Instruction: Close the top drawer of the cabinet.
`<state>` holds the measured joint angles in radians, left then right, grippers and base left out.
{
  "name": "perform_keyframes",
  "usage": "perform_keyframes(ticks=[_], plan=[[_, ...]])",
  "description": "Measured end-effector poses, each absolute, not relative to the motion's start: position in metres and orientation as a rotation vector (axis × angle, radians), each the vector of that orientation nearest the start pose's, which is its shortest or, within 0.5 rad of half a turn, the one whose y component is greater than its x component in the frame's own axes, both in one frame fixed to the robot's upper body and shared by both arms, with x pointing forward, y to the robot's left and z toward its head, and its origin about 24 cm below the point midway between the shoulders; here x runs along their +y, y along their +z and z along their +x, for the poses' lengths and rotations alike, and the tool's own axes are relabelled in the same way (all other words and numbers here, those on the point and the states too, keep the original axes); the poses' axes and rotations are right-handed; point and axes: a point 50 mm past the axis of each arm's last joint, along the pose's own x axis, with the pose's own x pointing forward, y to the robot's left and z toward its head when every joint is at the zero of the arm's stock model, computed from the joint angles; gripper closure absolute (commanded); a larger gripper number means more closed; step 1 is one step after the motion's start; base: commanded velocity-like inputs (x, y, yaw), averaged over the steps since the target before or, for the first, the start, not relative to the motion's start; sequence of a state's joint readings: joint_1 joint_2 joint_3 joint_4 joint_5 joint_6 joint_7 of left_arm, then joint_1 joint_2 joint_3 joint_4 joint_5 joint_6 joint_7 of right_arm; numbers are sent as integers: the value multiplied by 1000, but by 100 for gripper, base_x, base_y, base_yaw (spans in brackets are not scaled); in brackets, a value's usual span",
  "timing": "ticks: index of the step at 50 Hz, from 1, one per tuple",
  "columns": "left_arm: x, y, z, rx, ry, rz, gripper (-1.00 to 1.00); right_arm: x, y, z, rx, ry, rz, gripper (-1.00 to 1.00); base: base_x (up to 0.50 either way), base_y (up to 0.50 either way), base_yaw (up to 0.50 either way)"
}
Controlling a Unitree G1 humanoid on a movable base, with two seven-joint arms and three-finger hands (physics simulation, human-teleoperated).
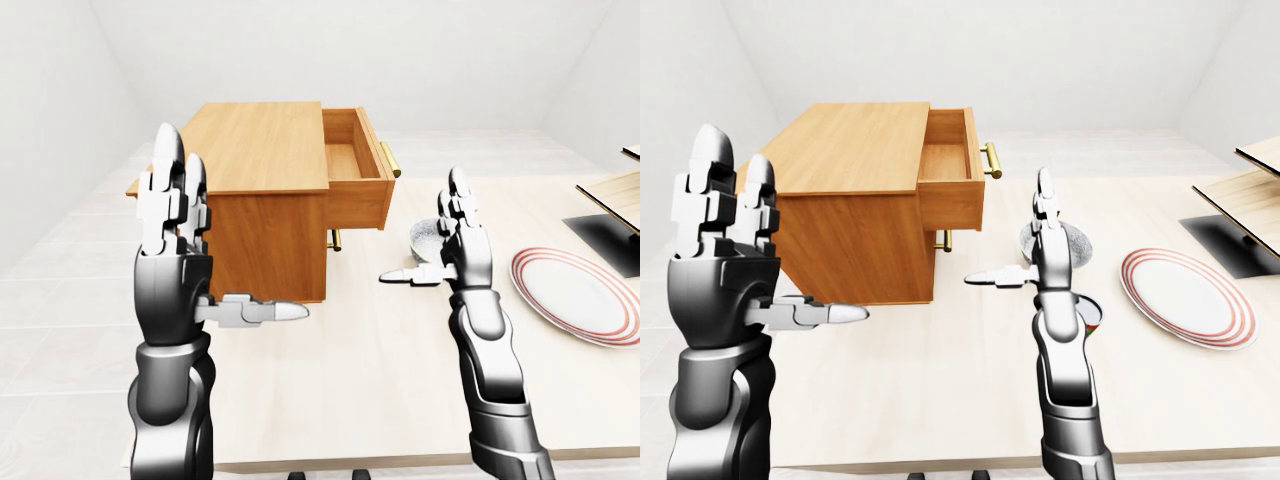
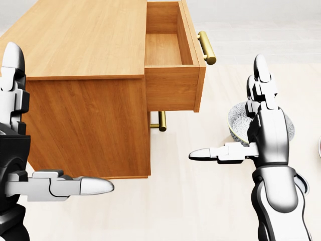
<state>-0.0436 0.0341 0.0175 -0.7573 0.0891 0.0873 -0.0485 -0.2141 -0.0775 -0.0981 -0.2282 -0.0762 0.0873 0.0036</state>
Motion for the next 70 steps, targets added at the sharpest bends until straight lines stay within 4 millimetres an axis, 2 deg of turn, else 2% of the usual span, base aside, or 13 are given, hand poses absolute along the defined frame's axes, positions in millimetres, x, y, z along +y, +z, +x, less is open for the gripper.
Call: perform_keyframes(ticks=[21, 27, 33, 40, 49, 64, 70], plan=[[149, 205, 204, -701, -13, 143, -100, -168, 148, 282, -367, -67, -146, -100, 0, 0, 0], [148, 205, 205, -700, -19, 145, -100, -169, 142, 283, -342, -70, -147, -100, 0, 0, 0], [148, 206, 204, -703, -16, 144, -100, -169, 127, 292, -269, -71, -144, -100, 0, 0, 0], [146, 203, 206, -690, -21, 143, -100, -167, 120, 302, -229, -62, -145, -100, 0, 0, 0], [145, 202, 206, -683, -28, 143, -100, -163, 120, 313, -213, -51, -150, -100, 0, 0, 0], [143, 202, 206, -683, -38, 142, -100, -155, 132, 329, -231, -25, -168, -100, 0, 0, 0], [143, 202, 205, -686, -40, 143, -100, -152, 129, 338, -199, -12, -170, -100, 0, 0, 0]])
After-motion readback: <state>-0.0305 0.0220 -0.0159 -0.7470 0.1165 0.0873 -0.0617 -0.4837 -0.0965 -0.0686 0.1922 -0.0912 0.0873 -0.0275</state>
